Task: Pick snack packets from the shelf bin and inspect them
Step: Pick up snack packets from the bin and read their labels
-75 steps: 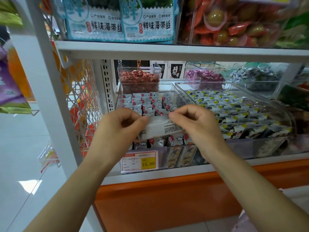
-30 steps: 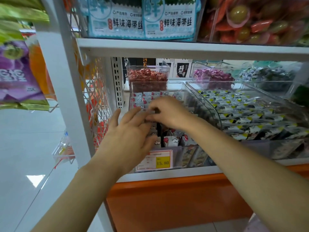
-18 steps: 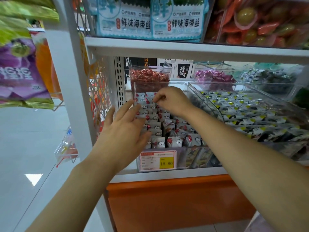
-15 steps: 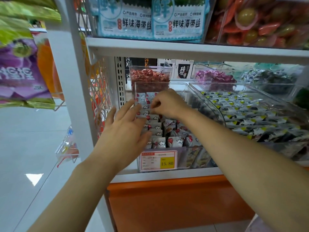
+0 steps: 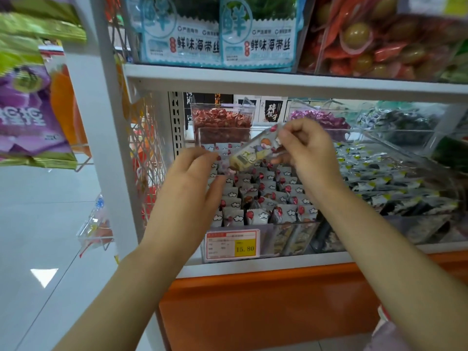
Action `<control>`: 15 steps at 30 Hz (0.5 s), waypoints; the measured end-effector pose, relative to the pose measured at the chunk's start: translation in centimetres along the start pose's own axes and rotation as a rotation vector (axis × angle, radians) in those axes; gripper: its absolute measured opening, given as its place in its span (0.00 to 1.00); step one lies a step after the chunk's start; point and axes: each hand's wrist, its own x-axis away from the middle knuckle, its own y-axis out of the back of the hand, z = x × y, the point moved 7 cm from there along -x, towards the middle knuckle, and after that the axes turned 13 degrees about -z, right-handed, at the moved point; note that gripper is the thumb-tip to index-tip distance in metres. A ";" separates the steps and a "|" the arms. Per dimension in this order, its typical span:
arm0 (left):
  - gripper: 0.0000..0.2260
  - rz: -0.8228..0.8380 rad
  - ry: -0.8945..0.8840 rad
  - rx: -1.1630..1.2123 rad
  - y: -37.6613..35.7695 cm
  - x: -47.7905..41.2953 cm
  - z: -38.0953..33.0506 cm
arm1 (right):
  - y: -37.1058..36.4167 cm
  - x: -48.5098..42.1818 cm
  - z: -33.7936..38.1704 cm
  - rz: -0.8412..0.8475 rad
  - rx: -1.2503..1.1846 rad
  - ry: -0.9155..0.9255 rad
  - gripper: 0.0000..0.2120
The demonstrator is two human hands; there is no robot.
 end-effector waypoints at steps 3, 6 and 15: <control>0.22 0.056 0.144 0.118 -1.2 0.5 0.0 | 1.4 1.7 -0.7 0.006 -0.216 -0.182 0.05; 0.19 0.101 0.269 0.233 -2.2 1.0 0.3 | 2.1 3.0 -1.6 0.002 -0.370 -0.331 0.04; 0.05 0.106 0.679 0.699 -2.9 1.7 1.0 | 3.3 3.7 -3.0 0.101 -0.423 -0.485 0.02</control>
